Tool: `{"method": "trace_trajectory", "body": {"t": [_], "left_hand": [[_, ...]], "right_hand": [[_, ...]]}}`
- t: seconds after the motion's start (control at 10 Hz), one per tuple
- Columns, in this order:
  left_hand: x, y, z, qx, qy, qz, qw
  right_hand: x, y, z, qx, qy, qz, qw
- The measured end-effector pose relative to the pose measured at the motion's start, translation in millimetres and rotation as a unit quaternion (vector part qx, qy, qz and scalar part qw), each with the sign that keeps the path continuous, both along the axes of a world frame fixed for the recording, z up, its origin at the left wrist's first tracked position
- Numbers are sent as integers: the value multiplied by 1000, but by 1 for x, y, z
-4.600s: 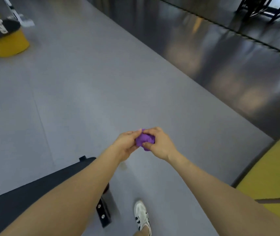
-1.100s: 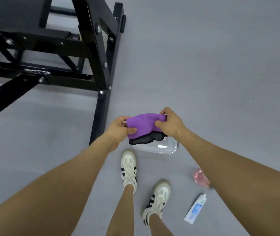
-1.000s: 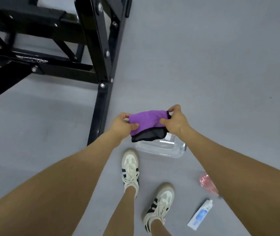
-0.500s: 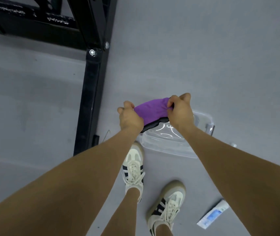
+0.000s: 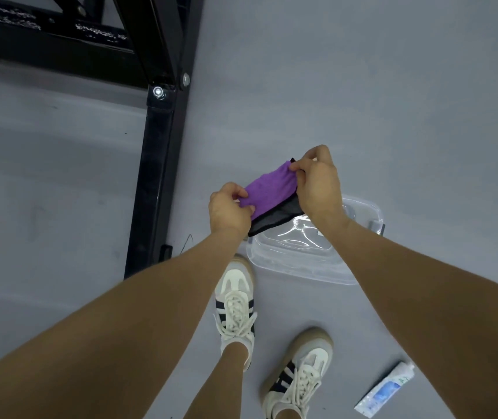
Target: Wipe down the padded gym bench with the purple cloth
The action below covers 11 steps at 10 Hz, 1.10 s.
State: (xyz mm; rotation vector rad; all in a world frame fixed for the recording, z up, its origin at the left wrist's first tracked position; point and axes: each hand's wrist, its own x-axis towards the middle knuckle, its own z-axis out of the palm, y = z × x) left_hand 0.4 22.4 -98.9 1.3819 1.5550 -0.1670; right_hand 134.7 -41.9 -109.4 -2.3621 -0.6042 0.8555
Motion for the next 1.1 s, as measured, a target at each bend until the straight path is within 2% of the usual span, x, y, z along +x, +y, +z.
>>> {"method": "trace_trajectory", "body": {"t": [0.1, 0.2, 0.3, 0.4, 0.5, 0.6, 0.7, 0.8, 0.9, 1.1], "left_hand": [[-3, 0, 1, 8, -3, 26, 1000], [-4, 2, 1, 21, -5, 47, 999], [-3, -1, 0, 59, 24, 15, 998], [-4, -9, 5, 136, 20, -91, 986], [-7, -16, 7, 125, -22, -146, 981], [-10, -16, 5, 120, 2, -167, 979], [-4, -8, 5, 84, 29, -181, 979], [-2, 5, 17, 45, 50, -244, 967], [-4, 10, 49, 26, 62, -275, 959], [-5, 16, 150, 56, 47, -340, 937]], "right_hand": [[-7, -10, 4, -5, -21, 115, 993], [-6, -8, 12, 3, -22, 164, 986], [-6, 3, 14, 27, -68, 199, 977], [-5, 5, 5, -24, -97, 227, 969], [-10, -2, 5, -38, -170, 226, 959], [-19, -14, 7, -52, -195, 312, 929], [-18, -7, 6, -127, -111, 335, 927], [-10, 9, 19, -159, -75, 348, 921], [-5, -3, 54, -179, -73, 346, 918], [7, -38, 159, -219, -75, 323, 918]]}}
